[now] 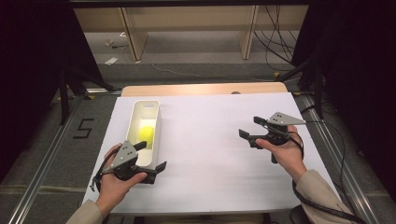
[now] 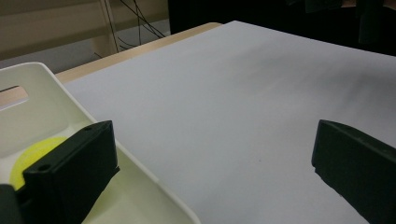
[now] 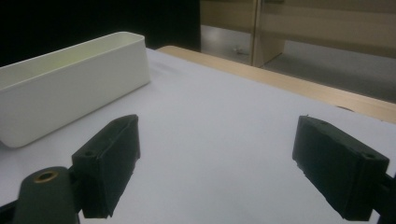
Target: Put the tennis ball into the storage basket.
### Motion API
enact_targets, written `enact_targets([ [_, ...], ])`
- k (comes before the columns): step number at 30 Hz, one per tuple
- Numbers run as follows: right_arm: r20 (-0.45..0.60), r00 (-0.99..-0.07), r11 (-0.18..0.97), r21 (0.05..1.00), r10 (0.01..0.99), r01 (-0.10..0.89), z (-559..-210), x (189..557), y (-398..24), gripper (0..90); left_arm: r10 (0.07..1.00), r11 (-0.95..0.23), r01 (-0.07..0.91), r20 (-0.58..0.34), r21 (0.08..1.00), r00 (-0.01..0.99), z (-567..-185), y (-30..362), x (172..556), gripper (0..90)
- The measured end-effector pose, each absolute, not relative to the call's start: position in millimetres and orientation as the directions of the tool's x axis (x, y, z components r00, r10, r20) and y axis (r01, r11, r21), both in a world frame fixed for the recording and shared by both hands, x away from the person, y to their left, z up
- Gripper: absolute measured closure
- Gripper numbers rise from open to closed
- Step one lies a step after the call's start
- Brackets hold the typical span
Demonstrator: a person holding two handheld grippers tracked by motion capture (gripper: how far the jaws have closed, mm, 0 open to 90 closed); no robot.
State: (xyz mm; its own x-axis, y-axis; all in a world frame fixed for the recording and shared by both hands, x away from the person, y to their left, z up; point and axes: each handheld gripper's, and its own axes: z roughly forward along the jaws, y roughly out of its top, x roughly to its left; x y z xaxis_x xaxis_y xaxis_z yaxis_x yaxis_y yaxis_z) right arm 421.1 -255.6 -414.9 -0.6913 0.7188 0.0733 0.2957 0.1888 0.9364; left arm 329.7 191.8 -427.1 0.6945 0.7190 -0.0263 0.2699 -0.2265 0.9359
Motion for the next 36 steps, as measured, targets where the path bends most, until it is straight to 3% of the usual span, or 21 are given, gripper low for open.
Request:
enact_targets([
  [36,0.06,-0.686,0.212,0.929,0.725,0.305,-425.5,404.1,-269.3,15.9,0.721,-0.222,0.269,-0.027,0.937,0.692,-426.5,192.3,330.3,0.0],
])
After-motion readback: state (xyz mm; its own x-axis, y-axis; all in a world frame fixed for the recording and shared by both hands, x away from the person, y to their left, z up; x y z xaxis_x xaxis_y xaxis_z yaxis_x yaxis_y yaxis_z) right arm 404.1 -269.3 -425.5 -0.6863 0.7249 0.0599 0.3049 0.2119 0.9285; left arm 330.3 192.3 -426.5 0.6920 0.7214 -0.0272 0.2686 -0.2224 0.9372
